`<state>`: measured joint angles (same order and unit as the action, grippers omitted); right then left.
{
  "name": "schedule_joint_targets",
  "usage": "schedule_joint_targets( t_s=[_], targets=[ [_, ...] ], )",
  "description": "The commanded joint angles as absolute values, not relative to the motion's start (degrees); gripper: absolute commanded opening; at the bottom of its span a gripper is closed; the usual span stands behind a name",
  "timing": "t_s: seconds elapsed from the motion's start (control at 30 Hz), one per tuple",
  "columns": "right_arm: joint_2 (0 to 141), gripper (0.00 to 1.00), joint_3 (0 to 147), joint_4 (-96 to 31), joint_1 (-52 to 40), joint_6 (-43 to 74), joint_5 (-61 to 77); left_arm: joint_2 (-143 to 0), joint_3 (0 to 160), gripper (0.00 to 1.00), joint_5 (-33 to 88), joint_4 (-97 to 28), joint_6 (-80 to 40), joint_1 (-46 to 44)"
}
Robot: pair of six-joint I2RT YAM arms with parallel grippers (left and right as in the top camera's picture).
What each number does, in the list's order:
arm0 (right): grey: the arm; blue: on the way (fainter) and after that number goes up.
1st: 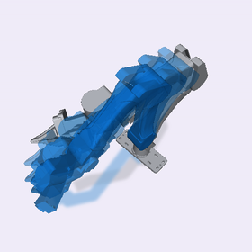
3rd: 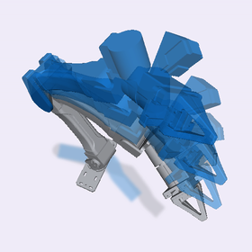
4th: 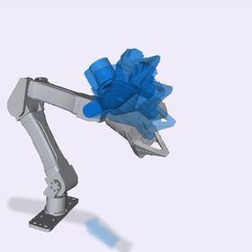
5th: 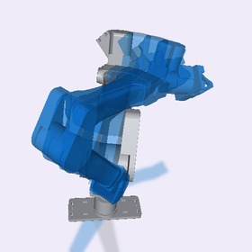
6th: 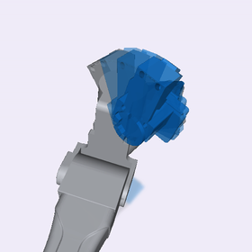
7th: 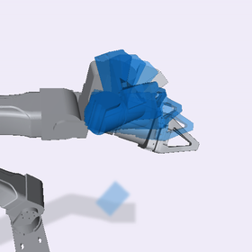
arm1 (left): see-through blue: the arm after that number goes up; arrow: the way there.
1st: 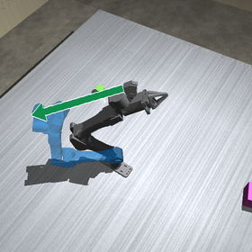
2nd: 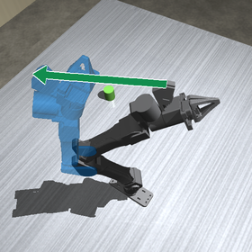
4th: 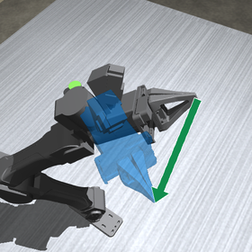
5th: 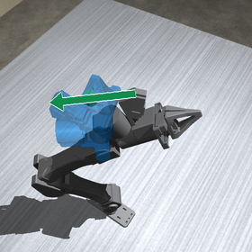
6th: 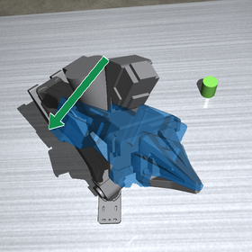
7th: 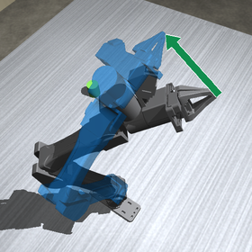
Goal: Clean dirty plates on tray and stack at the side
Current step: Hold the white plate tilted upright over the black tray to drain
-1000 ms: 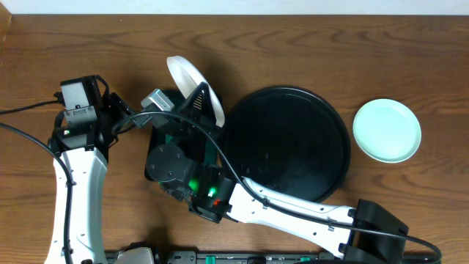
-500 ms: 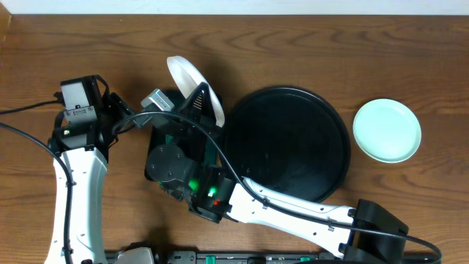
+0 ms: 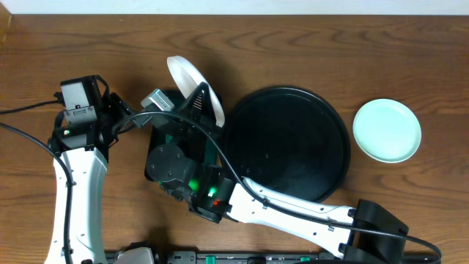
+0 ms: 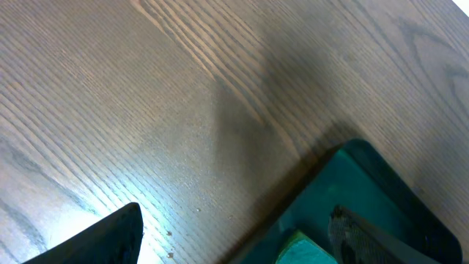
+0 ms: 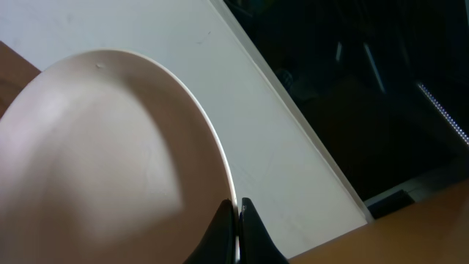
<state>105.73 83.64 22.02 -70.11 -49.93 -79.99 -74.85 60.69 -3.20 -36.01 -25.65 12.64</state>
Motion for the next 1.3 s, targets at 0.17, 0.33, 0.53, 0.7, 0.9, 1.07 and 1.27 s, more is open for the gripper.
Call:
schedule_joint_targets(
  t_s=[0.17,0.33,0.53,0.7,0.9,1.07,1.27],
  targets=[
    [106.08,0.01,84.75,22.28,-70.94,-49.34,-80.55,-74.85,61.58,0.81,-3.92,-36.21,-25.69,12.84],
    [106.08,0.01,84.75,22.31,-70.94,-47.92,-80.51,-74.85,61.58,0.81,-3.92,-36.21,-25.69,12.84],
    [106.08,0.01,84.75,21.89,-71.64,-45.93,-78.61,-74.85,61.58,0.81,-3.92,-36.21,-25.71,12.84],
    [106.08,0.01,84.75,21.89,-70.72,-45.60,-78.65,-74.85,61.58,0.81,-3.92,-36.21,-25.69,12.84],
    [106.08,0.01,84.75,21.85,-71.59,-43.35,-78.17,-74.85,61.58,0.81,-3.92,-36.21,-25.69,12.84],
    [106.08,0.01,84.75,21.82,-71.42,-43.31,-78.15,-74.85,61.58,0.81,-3.92,-36.21,-25.69,12.84],
    [106.08,0.01,84.75,21.50,-71.35,-43.35,-78.00,-74.85,61.58,0.81,-3.92,-36.21,-25.69,12.84]
  ],
)
